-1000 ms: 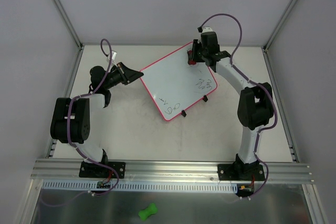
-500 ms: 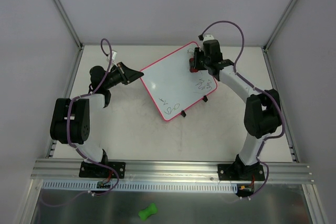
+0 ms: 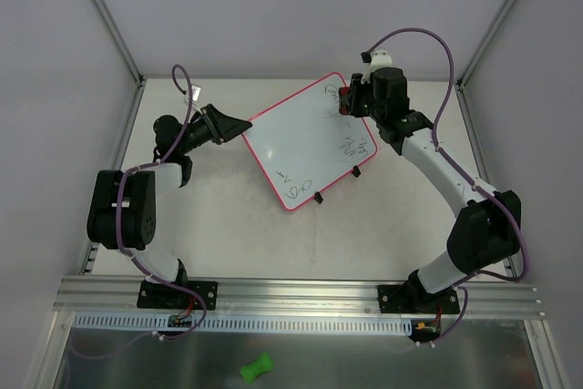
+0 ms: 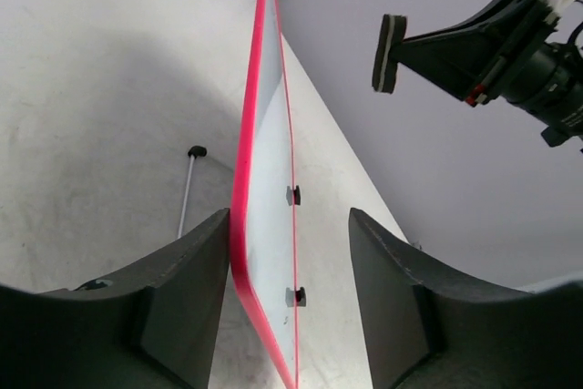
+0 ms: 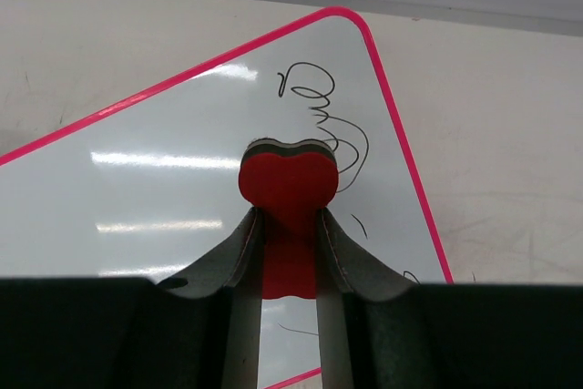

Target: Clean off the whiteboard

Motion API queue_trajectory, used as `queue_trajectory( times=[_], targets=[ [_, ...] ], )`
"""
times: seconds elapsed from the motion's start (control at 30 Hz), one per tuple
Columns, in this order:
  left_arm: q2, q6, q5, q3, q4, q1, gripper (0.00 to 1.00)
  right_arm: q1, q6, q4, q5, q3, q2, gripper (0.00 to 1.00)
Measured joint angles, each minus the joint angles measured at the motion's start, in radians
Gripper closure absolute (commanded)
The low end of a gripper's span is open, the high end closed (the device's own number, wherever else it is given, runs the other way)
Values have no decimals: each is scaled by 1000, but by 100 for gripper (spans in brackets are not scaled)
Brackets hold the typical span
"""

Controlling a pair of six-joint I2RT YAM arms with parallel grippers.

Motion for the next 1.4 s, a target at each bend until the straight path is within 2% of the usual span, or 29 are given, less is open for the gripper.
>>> queue_trajectory(
  times=[0.27,0.5,0.73,0.97,1.07,1.1,1.23,1.4],
  targets=[
    [33,-48,3,0,81,-1,45,0,-1,-5,-2,-19,0,100],
    [44,-37,-5,0,70,-27,46,0,-2,-2,-4,-19,0,100],
    [44,8,-25,0,24,-73,53,0,-3,0,-4,-20,0,100],
    [44,33,-36,-1,-11,-73,68,0,-3,2,-4,-26,0,100],
    [44,37,-40,-3,-14,-73,79,0,-2,4,-10,-26,4,100],
    [44,39,-40,-3,-16,-73,87,0,-2,6,-15,-26,7,100],
    [44,43,-42,-5,-27,-73,100,0,-2,8,-32,-24,26,100],
    [44,46,-39,1,-46,-72,100,0,-4,25,-49,-24,54,100]
  ],
)
